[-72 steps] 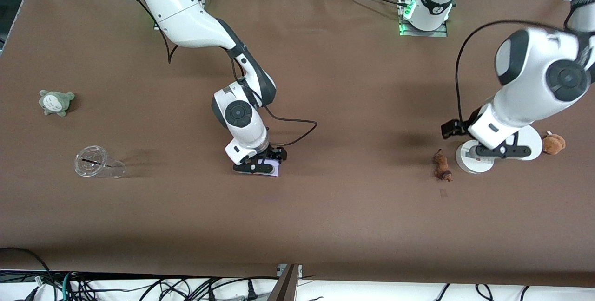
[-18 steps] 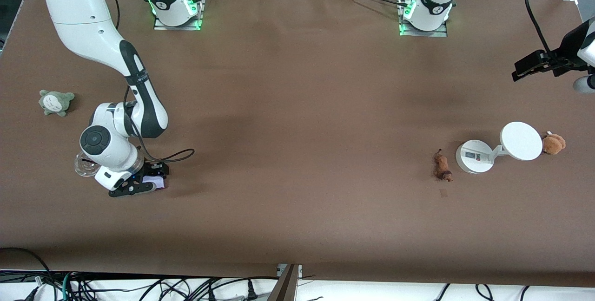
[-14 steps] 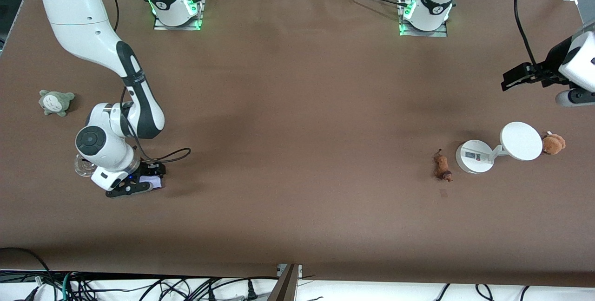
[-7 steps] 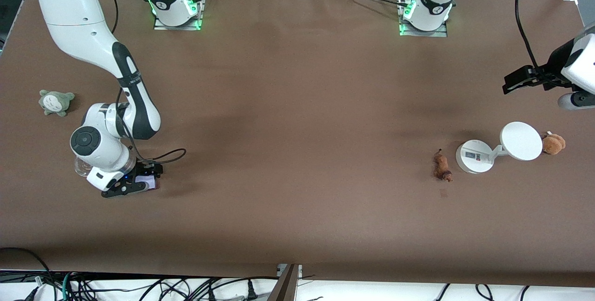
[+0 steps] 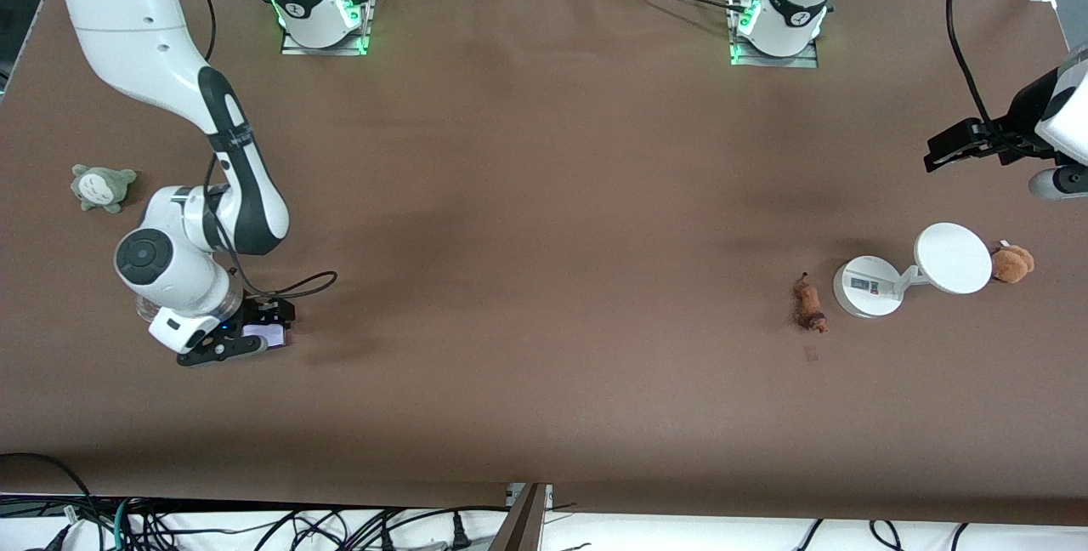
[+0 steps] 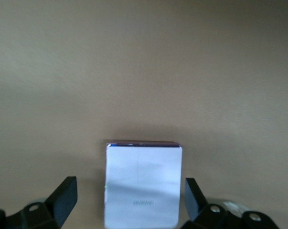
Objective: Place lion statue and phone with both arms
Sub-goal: 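Carry the phone with the right gripper and lower it beside the glass cup, then open the right gripper and withdraw it from the phone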
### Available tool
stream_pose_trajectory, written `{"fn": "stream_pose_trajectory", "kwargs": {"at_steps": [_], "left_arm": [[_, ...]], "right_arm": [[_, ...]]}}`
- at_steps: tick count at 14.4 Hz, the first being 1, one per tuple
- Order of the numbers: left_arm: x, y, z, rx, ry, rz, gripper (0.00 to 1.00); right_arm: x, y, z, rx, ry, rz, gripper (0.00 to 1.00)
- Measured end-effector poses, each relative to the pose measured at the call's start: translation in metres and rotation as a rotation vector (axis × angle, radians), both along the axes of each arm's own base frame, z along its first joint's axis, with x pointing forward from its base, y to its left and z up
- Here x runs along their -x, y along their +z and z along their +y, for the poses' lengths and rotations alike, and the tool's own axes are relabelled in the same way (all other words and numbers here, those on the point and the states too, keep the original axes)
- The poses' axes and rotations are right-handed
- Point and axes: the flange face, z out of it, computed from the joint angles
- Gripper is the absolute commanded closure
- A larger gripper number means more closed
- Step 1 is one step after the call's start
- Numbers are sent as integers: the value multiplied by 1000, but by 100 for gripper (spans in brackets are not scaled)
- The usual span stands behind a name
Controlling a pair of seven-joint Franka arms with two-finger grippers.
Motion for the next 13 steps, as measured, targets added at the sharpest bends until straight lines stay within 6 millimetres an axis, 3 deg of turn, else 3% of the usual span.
{"fn": "stream_pose_trajectory", "kwargs": {"at_steps": [4, 6, 7, 9, 10, 13], "left_arm": [[-2, -7, -4, 0, -7, 19, 0], [-5, -14, -7, 0, -11, 28, 0], [-9, -17, -9, 0, -16, 23, 0], [-12, -18, -12, 0, -22, 8, 0], [-14, -19, -10, 4, -19, 0, 0], [-16, -19, -15, 5, -27, -11, 0]], "right_arm": [[13, 106, 35, -27, -76, 98, 0], [29, 161, 53, -29, -85, 141, 0], [46, 202, 59, -31, -99, 170, 0], [68, 247, 56, -33, -115, 202, 0], [91, 287, 48, -37, -127, 221, 0], [120, 327, 39, -39, -153, 252, 0]]}}
